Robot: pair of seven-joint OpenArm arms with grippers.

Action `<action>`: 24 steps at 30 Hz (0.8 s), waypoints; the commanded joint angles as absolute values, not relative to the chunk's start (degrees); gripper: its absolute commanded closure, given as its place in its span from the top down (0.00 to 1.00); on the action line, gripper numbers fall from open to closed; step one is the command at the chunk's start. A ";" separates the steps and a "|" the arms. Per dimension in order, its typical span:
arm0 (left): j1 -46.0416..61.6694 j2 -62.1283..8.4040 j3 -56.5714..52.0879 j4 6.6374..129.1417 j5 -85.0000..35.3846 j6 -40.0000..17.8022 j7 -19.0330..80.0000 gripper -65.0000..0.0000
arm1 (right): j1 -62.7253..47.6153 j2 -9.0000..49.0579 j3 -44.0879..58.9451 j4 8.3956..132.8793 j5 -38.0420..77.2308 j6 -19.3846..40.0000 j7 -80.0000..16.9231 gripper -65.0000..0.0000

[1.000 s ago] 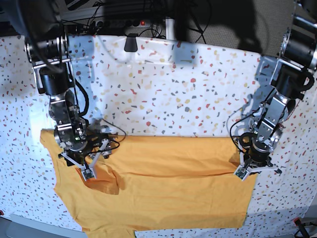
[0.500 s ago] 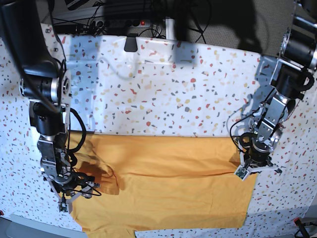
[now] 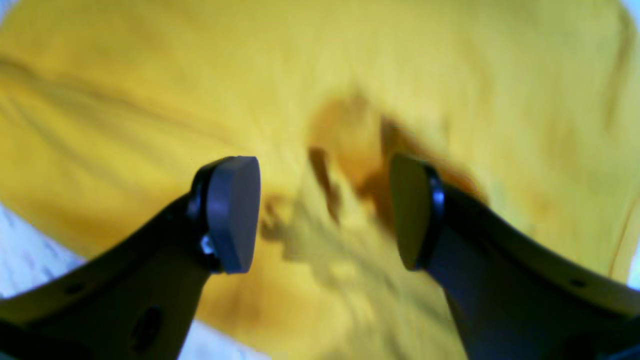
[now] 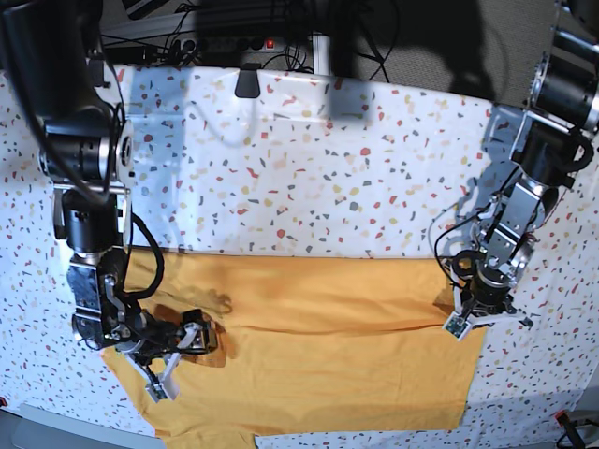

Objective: Fold the T-shirt properly

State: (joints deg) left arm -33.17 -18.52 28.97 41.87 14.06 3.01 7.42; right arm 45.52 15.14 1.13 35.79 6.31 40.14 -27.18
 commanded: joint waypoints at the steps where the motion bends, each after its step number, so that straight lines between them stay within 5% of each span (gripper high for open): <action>1: -35.07 -19.05 28.56 42.68 14.44 4.12 6.13 0.00 | 48.10 15.84 1.30 36.62 7.49 40.00 -26.30 0.59; 14: -35.09 -19.07 28.56 42.68 14.44 4.12 6.13 0.00 | 48.84 17.93 0.23 32.16 1.10 31.46 -28.47 0.59; 24: -35.09 -19.07 28.56 42.70 14.44 4.12 5.93 0.00 | 53.49 17.91 -20.78 26.61 -6.57 28.86 -23.64 0.58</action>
